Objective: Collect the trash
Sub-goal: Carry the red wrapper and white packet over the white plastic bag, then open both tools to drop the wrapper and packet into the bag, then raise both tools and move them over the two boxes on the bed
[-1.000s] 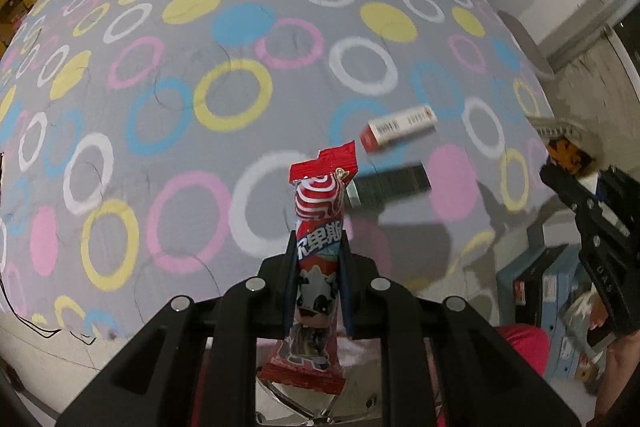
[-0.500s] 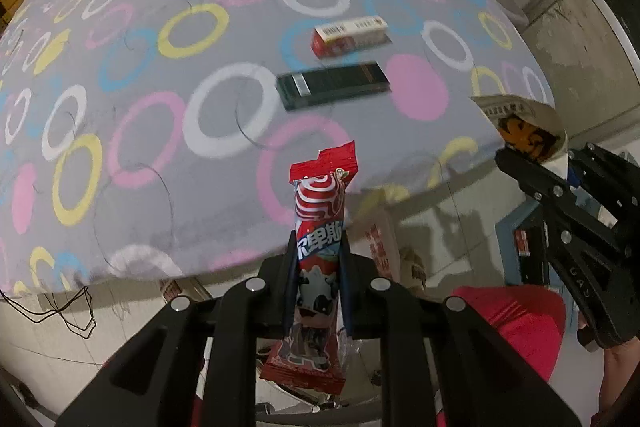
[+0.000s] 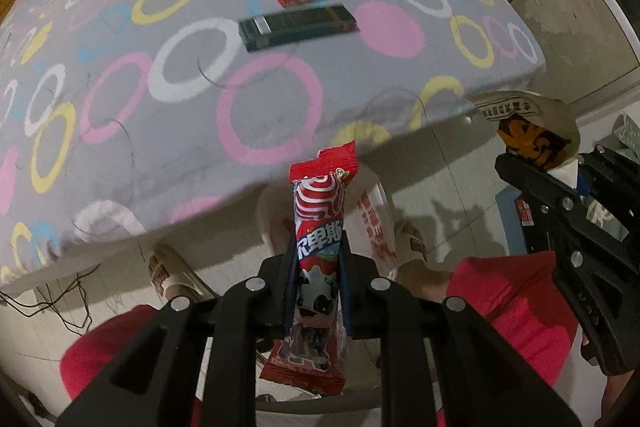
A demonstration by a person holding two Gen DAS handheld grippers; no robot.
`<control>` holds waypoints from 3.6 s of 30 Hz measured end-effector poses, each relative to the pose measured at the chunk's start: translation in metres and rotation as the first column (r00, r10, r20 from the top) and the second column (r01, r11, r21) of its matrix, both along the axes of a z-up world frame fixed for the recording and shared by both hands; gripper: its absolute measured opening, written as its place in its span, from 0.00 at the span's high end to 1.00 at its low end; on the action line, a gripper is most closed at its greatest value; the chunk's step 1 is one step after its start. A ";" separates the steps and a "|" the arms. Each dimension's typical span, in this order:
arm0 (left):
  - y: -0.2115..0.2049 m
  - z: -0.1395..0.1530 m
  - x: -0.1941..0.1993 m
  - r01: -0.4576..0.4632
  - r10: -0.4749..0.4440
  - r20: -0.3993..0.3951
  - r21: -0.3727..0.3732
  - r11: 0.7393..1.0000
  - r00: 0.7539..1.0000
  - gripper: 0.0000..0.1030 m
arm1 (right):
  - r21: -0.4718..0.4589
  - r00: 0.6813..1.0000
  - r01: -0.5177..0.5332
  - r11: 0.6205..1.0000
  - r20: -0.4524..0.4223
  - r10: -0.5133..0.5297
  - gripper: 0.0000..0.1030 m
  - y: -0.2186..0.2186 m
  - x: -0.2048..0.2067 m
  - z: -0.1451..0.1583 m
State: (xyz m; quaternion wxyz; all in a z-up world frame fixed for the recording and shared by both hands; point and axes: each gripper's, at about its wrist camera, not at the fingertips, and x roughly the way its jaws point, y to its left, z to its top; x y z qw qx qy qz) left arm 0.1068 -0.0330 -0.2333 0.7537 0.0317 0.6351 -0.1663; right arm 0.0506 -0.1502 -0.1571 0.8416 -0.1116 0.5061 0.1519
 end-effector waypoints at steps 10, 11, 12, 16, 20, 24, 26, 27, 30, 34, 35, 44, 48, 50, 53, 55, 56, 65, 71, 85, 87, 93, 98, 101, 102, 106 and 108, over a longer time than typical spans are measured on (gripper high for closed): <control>-0.019 -0.043 -0.025 0.043 -0.042 -0.045 0.030 0.999 0.998 0.83 | 0.029 0.998 0.041 0.999 -0.053 -0.039 0.88 0.003 -0.024 -0.032; -0.021 -0.047 -0.027 0.048 -0.047 -0.043 0.037 0.998 0.998 0.83 | 0.027 0.997 0.045 0.999 -0.057 -0.043 0.88 0.004 -0.027 -0.037; -0.023 -0.052 -0.030 0.055 -0.053 -0.045 0.044 0.998 0.998 0.83 | 0.028 0.997 0.049 0.998 -0.062 -0.047 0.88 0.004 -0.028 -0.040; -0.030 -0.070 -0.037 0.074 -0.071 -0.071 0.045 0.996 0.995 0.83 | 0.034 0.995 0.063 0.997 -0.085 -0.060 0.88 0.002 -0.032 -0.056; -0.034 -0.088 -0.038 0.076 -0.071 -0.099 0.043 0.996 0.992 0.83 | 0.045 0.992 0.080 0.996 -0.102 -0.075 0.88 -0.001 -0.033 -0.070; -0.037 -0.106 -0.041 0.079 -0.072 -0.125 0.053 0.995 0.990 0.83 | 0.049 0.987 0.104 0.993 -0.126 -0.097 0.88 -0.006 -0.032 -0.087; -0.039 -0.114 -0.042 0.085 -0.076 -0.137 0.059 0.995 0.988 0.83 | 0.053 0.985 0.112 0.992 -0.138 -0.104 0.88 -0.008 -0.031 -0.095; -0.041 -0.121 -0.043 0.090 -0.078 -0.146 0.071 0.993 0.986 0.83 | 0.050 0.983 0.118 0.992 -0.147 -0.110 0.88 -0.009 -0.030 -0.102; -0.043 -0.135 -0.041 0.096 -0.083 -0.168 0.069 0.993 0.982 0.83 | 0.049 0.978 0.129 0.990 -0.168 -0.120 0.88 -0.011 -0.029 -0.117; -0.045 -0.151 -0.040 0.101 -0.086 -0.189 0.073 0.992 0.978 0.83 | 0.037 0.972 0.142 0.989 -0.196 -0.132 0.88 -0.014 -0.026 -0.138; -0.046 -0.155 -0.039 0.105 -0.088 -0.194 0.080 0.991 0.977 0.83 | 0.040 0.970 0.147 0.988 -0.204 -0.136 0.88 -0.014 -0.025 -0.141; -0.052 -0.186 -0.033 0.133 -0.107 -0.224 0.102 0.986 0.969 0.83 | 0.052 0.947 0.181 0.982 -0.279 -0.160 0.88 -0.016 -0.010 -0.186; -0.054 -0.198 -0.030 0.137 -0.109 -0.246 0.101 0.985 0.963 0.83 | 0.056 0.936 0.198 0.979 -0.307 -0.172 0.88 -0.017 -0.004 -0.204; -0.056 -0.205 -0.028 0.144 -0.112 -0.251 0.110 0.983 0.961 0.83 | 0.050 0.932 0.201 0.978 -0.316 -0.176 0.88 -0.018 -0.001 -0.212; -0.058 -0.212 -0.025 0.145 -0.113 -0.264 0.106 0.984 0.958 0.83 | 0.043 0.925 0.203 0.978 -0.336 -0.177 0.88 -0.019 0.003 -0.225; -0.058 -0.219 -0.022 0.140 -0.107 -0.279 0.101 0.985 0.954 0.83 | 0.040 0.921 0.203 0.978 -0.348 -0.177 0.88 -0.019 0.005 -0.232; -0.057 -0.222 -0.021 0.138 -0.105 -0.284 0.099 0.985 0.953 0.83 | 0.038 0.919 0.203 0.978 -0.352 -0.177 0.88 -0.019 0.007 -0.235; -0.052 -0.251 -0.015 0.126 -0.083 -0.334 0.108 0.986 0.939 0.83 | 0.037 0.896 0.218 0.975 -0.403 -0.185 0.88 -0.016 0.018 -0.261; -0.051 -0.261 -0.014 0.124 -0.074 -0.354 0.121 0.985 0.932 0.82 | 0.032 0.886 0.219 0.975 -0.426 -0.185 0.88 -0.017 0.026 -0.274; -0.050 -0.262 -0.009 0.086 -0.040 -0.318 0.132 0.988 0.947 0.27 | 0.050 0.864 0.235 0.971 -0.467 -0.186 0.49 -0.024 0.030 -0.288; -0.046 -0.256 -0.009 0.068 -0.020 -0.296 0.152 0.986 0.955 0.25 | 0.032 0.869 0.231 0.972 -0.456 -0.191 0.39 -0.024 0.029 -0.283; -0.034 -0.225 -0.011 0.017 0.025 -0.260 0.158 0.987 0.965 0.24 | 0.018 0.901 0.215 0.977 -0.389 -0.191 0.15 -0.020 0.026 -0.245; -0.030 -0.186 -0.016 0.032 0.001 -0.191 0.166 0.986 0.982 0.23 | 0.003 0.918 0.213 0.977 -0.342 -0.200 0.10 -0.019 0.017 -0.205; -0.027 -0.159 -0.022 0.036 -0.016 -0.147 0.136 0.990 0.989 0.23 | -0.024 0.943 0.202 0.979 -0.263 -0.201 0.09 -0.019 0.006 -0.169; -0.025 -0.150 -0.023 0.047 -0.029 -0.137 0.126 0.991 0.990 0.23 | -0.040 0.950 0.200 0.979 -0.238 -0.203 0.09 -0.018 0.003 -0.160; -0.023 -0.111 -0.029 0.075 -0.068 -0.046 0.164 0.984 0.997 0.21 | -0.115 0.979 0.163 0.980 -0.101 -0.175 0.09 -0.014 -0.013 -0.112; -0.021 -0.091 -0.032 0.088 -0.086 -0.018 0.145 0.985 0.996 0.20 | -0.128 0.987 0.151 0.980 -0.032 -0.156 0.09 -0.012 -0.022 -0.090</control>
